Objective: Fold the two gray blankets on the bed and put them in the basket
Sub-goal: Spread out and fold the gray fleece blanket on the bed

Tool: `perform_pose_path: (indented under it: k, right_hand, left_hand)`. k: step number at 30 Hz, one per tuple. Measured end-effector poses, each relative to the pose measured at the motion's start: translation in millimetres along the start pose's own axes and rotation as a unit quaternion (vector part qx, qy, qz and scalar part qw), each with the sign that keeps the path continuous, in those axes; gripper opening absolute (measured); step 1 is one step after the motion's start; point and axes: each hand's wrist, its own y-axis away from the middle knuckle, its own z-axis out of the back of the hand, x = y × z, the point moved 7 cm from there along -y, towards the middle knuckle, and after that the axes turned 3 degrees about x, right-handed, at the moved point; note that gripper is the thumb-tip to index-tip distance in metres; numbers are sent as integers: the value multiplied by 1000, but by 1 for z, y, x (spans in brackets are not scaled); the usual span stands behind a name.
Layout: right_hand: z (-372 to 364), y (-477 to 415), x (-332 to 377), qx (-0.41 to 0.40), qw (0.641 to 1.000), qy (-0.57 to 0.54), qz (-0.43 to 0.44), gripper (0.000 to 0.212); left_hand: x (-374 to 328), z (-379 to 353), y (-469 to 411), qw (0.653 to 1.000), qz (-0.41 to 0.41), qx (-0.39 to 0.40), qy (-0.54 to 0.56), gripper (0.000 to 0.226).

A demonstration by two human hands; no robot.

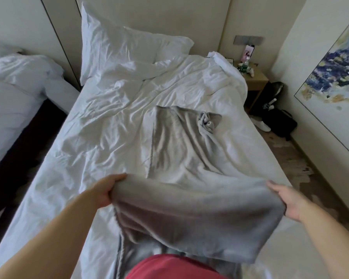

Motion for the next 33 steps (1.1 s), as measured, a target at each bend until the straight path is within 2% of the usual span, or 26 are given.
perform_pose_path:
  k: [3,5,6,7,8,9,10,11,13,15,17,19,21,23,25,28,30,33]
  right_hand:
    - [-6,14,36,-64,977,-173,111,33]
    - [-18,21,51,-29,962,-240,131,39]
    - [-18,15,52,-42,962,-234,136,39]
    - [-11,9,53,-93,963,-200,157,34]
    - [-10,0,48,-96,971,-185,117,23]
    - [-18,0,48,-61,984,-153,71,16]
    - [-24,1,52,-35,996,-76,33,15]
    - [-27,5,55,-28,999,18,-2,16]
    - [-34,8,61,37,985,162,-56,27]
    - [-38,5,75,57,976,197,-67,31]
    - [-46,0,108,41,987,153,12,17]
    - [-55,-6,156,37,989,29,139,16]
    - [-61,-1,200,30,962,-89,255,21]
    - [-65,5,219,16,938,-160,307,33]
    - [-66,-7,201,-2,943,-183,280,36]
    - [-64,-38,126,-32,974,-169,151,27]
    - [-65,-55,66,-25,993,-99,56,17]
    - [-56,-68,-38,-13,996,21,-89,21]
  left_hand:
    - [-39,-2,-2,975,-153,-11,161,15]
    - [-55,-5,-3,955,-188,13,229,18]
    - [-61,-7,-3,952,-183,27,242,21]
    - [-65,-9,-3,956,-167,41,237,22]
    - [-68,-10,-2,966,-138,57,213,25]
    - [-68,-10,-1,979,-96,71,165,29]
    - [-65,-9,1,991,-44,86,95,35]
    - [-60,-6,4,995,9,101,16,41]
    - [-53,2,10,984,84,118,-101,51]
    - [-59,6,13,984,91,103,-113,49]
    - [-82,3,13,996,20,66,-51,35]
    - [-120,0,12,992,-119,16,42,24]
    - [-145,-10,14,970,-215,6,111,22]
    - [-148,-22,9,959,-234,39,155,23]
    - [-135,-24,-3,965,-206,46,155,27]
    - [-102,-8,-21,990,-134,-3,53,31]
    - [-69,8,-36,994,-81,-48,-57,30]
    - [-12,36,-54,973,-28,-120,-193,31]
